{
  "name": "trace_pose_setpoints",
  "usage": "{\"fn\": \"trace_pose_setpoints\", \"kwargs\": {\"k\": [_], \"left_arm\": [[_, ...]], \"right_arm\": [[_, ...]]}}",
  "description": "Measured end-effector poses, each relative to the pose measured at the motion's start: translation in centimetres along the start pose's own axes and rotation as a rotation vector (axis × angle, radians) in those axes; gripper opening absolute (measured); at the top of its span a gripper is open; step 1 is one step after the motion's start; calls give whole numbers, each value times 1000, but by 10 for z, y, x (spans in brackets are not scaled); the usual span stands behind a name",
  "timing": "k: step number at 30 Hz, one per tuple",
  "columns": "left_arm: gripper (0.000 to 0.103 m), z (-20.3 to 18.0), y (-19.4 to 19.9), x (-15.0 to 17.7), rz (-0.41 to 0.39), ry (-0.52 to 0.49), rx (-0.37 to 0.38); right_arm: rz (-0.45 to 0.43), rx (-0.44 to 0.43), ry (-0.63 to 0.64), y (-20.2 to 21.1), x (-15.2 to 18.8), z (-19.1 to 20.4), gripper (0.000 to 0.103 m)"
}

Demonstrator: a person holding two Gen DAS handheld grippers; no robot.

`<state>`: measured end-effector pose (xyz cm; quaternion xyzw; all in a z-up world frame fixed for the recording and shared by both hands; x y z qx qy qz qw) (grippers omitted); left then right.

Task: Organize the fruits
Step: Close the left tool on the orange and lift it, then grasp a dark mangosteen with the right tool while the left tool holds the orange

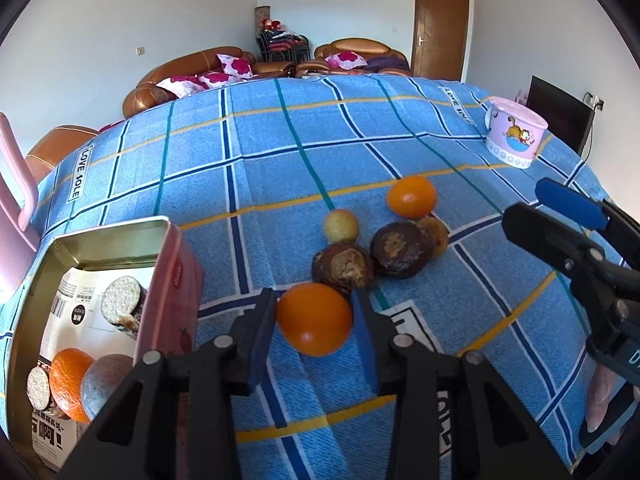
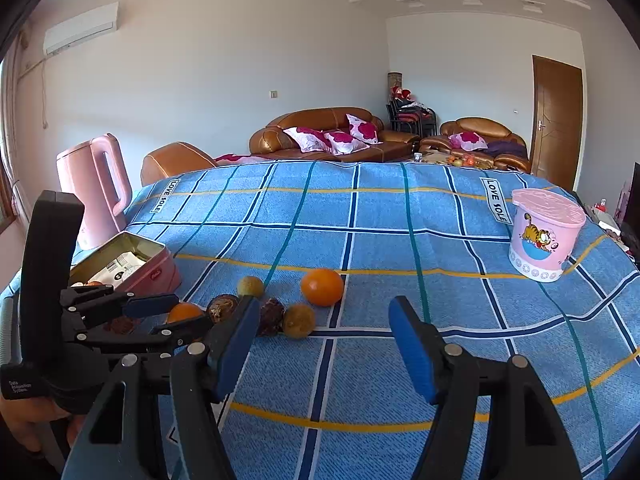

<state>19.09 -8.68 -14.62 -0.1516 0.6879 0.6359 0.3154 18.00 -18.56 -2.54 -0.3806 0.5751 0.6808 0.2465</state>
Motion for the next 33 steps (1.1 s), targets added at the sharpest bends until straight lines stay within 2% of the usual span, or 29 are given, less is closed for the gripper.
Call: {"fn": "trace_pose_setpoints", "kwargs": {"k": [2, 7, 10, 17, 24, 33], "left_arm": [[38, 0, 2, -1, -11, 1, 5], [38, 9, 25, -13, -137, 41, -18], [37, 17, 28, -19, -168, 69, -37], [37, 33, 29, -22, -190, 139, -15], [38, 34, 30, -22, -197, 145, -11], [38, 33, 33, -22, -210, 143, -6]], "right_arm": [[13, -6, 13, -4, 0, 3, 69], [64, -31, 56, -22, -1, 15, 69], [92, -28, 95, -32, -1, 23, 68], [141, -37, 142, -49, 0, 33, 68], [219, -104, 158, -63, 9, 44, 54], [213, -24, 299, -67, 12, 60, 51]]}}
Point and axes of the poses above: each gripper's, at about its wrist camera, not at the fingertips, and y roughly against the way its jaws point, z to its left, x to its underside, the point moved 10 cm from there along -y, roughly the way its jaws point, and after that the axes turned 4 degrees about z, right-handed, at the moved point
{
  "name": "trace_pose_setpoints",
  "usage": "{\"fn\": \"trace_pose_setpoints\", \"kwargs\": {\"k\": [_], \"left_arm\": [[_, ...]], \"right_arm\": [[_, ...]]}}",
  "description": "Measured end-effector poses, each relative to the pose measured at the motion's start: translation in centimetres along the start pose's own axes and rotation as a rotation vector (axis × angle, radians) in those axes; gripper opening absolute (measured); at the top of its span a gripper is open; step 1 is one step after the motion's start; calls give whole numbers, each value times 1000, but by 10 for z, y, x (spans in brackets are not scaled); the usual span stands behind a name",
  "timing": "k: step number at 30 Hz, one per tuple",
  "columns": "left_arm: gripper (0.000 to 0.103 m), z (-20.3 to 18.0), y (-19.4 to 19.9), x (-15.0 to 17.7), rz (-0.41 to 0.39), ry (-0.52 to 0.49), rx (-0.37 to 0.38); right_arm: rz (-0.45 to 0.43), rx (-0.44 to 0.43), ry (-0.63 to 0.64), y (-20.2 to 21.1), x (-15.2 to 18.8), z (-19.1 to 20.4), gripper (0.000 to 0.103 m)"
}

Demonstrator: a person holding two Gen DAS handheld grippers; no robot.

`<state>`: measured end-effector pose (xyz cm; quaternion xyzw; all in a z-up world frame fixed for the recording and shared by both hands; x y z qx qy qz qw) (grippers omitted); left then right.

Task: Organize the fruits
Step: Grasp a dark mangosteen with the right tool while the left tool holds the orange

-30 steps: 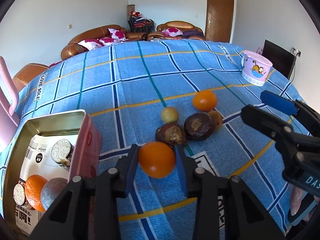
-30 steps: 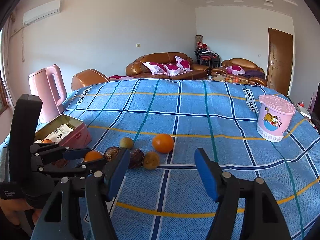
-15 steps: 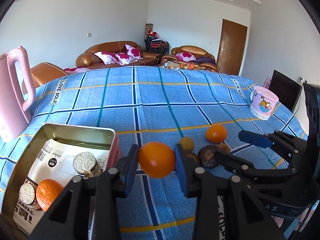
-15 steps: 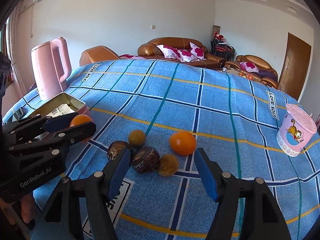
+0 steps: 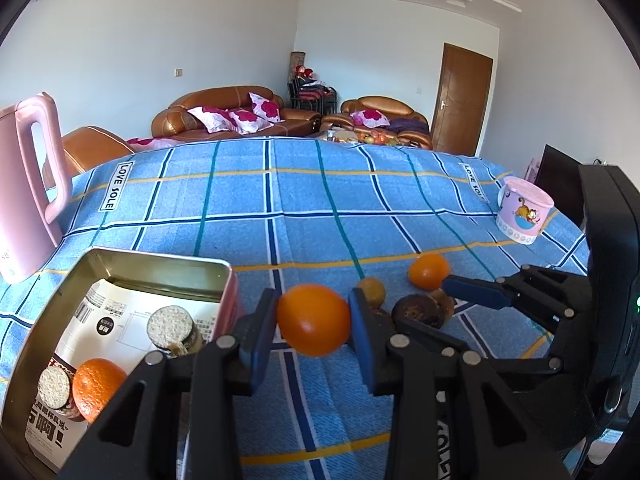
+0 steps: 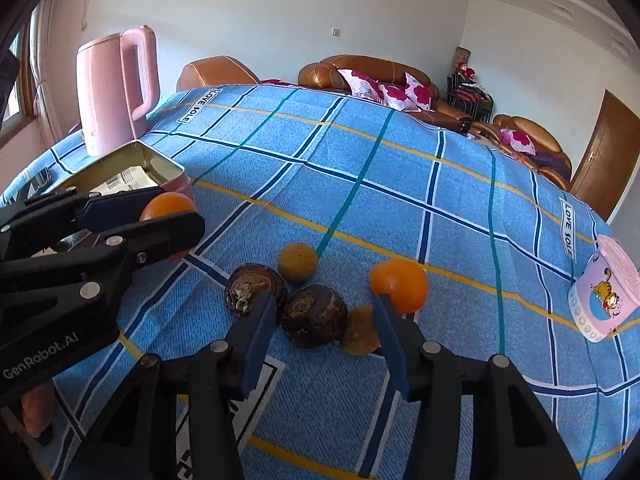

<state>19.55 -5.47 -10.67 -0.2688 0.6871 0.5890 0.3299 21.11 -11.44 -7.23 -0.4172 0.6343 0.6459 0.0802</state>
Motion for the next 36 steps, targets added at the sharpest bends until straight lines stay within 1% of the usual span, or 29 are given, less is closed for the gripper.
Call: {"fn": "trace_pose_setpoints", "kwargs": {"k": [2, 4, 6, 8, 9, 12, 14, 16, 19, 22, 24, 29, 33, 35, 36], "left_arm": [[38, 0, 0, 0, -1, 0, 0], [38, 0, 0, 0, 0, -1, 2], [38, 0, 2, -1, -5, 1, 5], [38, 0, 3, -1, -10, 3, 7], [38, 0, 3, -1, -12, 5, 8], [38, 2, 5, -2, -21, 11, 8], [38, 2, 7, -2, -29, 15, 8], [38, 3, 9, -3, -37, 18, 9], [38, 1, 10, -3, -44, 15, 11], [38, 1, 11, -3, -51, 15, 13], [38, 1, 11, -4, -53, 16, 12], [38, 2, 11, -4, -54, 15, 12], [38, 3, 13, -4, -60, 22, 11], [38, 3, 13, -4, -62, 21, 9], [38, 3, 13, -4, -62, 20, 8]], "right_arm": [[-15, 16, 26, 3, -2, 3, 51], [-11, 5, 45, 2, -1, 7, 50], [12, 3, 46, -2, 0, 7, 42], [11, -5, 32, -2, 0, 5, 40], [12, -6, 20, -2, 0, 2, 35], [9, -21, 3, -1, 0, 0, 32], [7, -15, 8, -1, 0, 2, 31], [-9, -11, 6, 2, -1, 2, 24], [-27, -26, -11, 7, -1, 1, 21], [-34, -40, -12, 8, -2, 2, 20], [-51, -66, 9, 13, -2, 8, 20], [-49, -116, 43, 14, -1, 21, 20], [-6, -95, 29, 6, 3, 19, 26], [6, -104, 26, 4, 4, 19, 29], [24, -117, 24, 1, 6, 20, 33]]}}
Point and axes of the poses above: each gripper's, at about its wrist camera, not at the fingertips, and y roughly against the way its jaws point, z to its left, x to its underside, the point moved 10 cm from there along -y, roughly the way its jaws point, and after that the axes turned 4 degrees about z, right-handed, at the moved point
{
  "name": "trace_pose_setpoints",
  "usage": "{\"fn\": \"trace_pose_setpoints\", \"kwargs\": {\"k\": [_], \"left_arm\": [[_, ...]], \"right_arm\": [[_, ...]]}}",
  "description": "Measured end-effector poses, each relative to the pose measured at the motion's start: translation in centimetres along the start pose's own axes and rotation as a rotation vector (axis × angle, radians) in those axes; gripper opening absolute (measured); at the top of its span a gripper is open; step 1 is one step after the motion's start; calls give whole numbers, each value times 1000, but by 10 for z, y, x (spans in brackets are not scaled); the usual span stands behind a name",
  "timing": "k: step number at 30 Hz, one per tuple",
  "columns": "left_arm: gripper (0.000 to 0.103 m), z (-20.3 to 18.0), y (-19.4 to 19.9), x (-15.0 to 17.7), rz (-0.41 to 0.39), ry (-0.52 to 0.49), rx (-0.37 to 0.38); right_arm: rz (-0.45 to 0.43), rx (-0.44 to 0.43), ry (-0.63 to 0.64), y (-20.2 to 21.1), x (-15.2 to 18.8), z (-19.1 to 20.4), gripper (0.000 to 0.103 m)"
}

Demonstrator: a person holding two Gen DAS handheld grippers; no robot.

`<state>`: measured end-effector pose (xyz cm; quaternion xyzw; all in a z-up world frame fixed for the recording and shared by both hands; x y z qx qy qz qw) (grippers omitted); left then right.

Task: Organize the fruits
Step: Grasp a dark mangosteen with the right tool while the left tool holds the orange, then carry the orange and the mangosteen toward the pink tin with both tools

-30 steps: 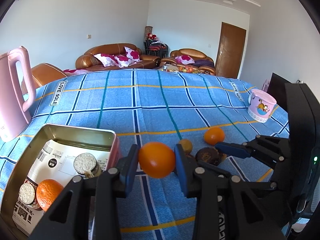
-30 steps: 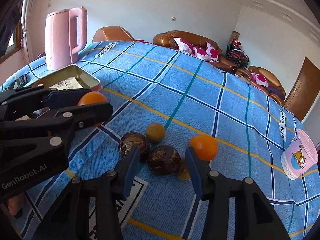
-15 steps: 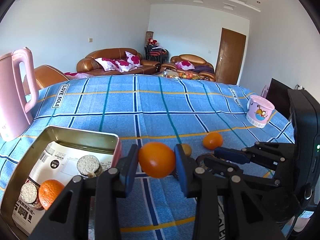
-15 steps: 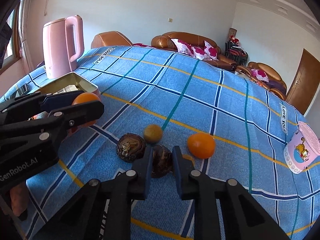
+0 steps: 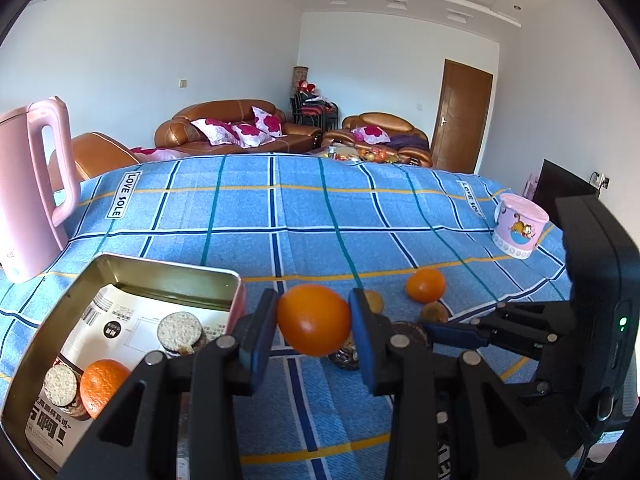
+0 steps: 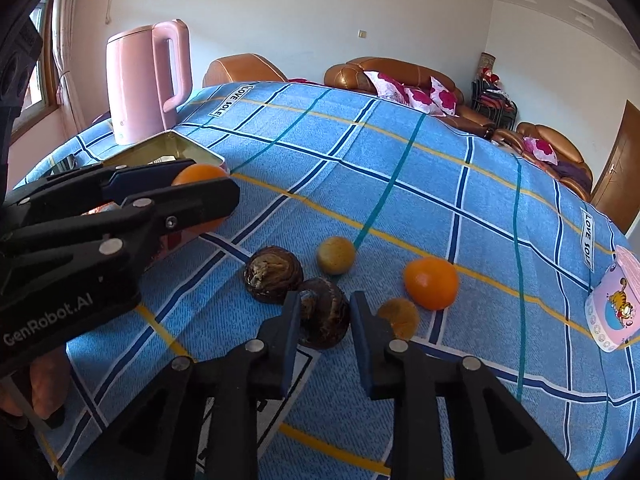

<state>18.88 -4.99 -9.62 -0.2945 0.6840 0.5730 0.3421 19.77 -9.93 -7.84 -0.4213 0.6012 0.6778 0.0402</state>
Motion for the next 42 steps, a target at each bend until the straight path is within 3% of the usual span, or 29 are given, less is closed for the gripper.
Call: {"fn": "trace_pose_setpoints", "kwargs": {"k": [3, 18, 42], "left_arm": [[38, 0, 1, 0, -3, 3, 3], [38, 1, 7, -3, -31, -6, -4], [38, -1, 16, -6, -77, -30, -31]], "right_arm": [[53, -20, 9, -9, 5, 5, 34], [-30, 23, 19, 8, 0, 4, 27], [-248, 26, -26, 52, -12, -5, 27]]}}
Point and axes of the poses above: each gripper's, at about its wrist camera, not at the fingertips, and y roughly against the way its jaws point, z to its left, x to its underside, the point moved 10 cm from there along -y, roughly the way its jaws point, and after that the axes turned 4 degrees about z, right-handed, at the moved point
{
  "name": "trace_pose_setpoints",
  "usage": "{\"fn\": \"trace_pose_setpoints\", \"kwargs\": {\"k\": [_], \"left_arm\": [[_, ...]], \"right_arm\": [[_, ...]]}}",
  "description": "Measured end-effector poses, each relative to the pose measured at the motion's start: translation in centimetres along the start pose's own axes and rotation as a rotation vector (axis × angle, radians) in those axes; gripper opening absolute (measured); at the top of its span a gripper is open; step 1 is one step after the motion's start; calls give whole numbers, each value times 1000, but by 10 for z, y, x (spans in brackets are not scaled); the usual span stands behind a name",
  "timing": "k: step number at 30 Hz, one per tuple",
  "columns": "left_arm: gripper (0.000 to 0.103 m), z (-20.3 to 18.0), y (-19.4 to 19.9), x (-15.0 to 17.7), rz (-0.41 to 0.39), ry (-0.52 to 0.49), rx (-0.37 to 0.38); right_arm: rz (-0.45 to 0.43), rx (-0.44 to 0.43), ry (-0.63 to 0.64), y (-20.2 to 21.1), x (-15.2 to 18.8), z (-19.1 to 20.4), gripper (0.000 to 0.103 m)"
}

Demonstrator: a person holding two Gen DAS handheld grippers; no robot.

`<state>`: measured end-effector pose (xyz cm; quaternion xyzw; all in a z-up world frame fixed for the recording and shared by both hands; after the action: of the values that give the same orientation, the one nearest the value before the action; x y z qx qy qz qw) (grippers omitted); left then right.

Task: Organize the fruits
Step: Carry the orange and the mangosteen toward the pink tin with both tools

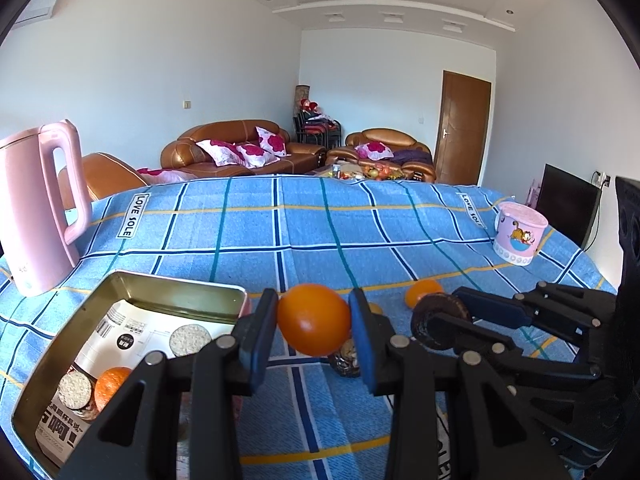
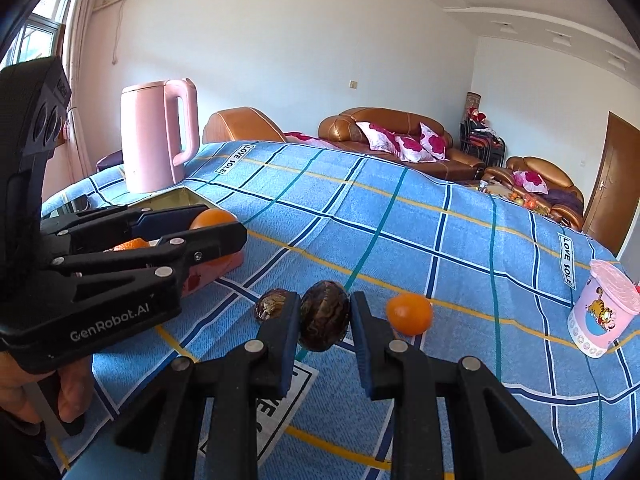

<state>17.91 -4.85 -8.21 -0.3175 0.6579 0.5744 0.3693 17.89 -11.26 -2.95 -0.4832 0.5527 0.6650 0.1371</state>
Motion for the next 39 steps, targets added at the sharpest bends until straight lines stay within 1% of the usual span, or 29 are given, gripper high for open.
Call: {"fn": "trace_pose_setpoints", "kwargs": {"k": [7, 25, 39], "left_arm": [[38, -2, 5, -1, -21, -11, -9], [38, -4, 18, -6, -89, -30, -31], [38, -5, 29, -9, -141, -40, -51]], "right_arm": [[-63, -2, -10, 13, -4, -2, 27], [-159, 8, -44, 31, -9, -11, 27], [-244, 47, -74, 50, -12, -19, 27]]}}
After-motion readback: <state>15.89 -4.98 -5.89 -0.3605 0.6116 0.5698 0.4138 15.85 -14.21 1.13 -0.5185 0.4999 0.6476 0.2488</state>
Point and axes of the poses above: each gripper's, at about its wrist camera, not at the fingertips, and y roughly against the way its jaws point, z to its left, x to its underside, the point moved 10 cm from there along -y, roughly the way its jaws point, and after that the axes turned 4 degrees about z, right-handed, at the moved point
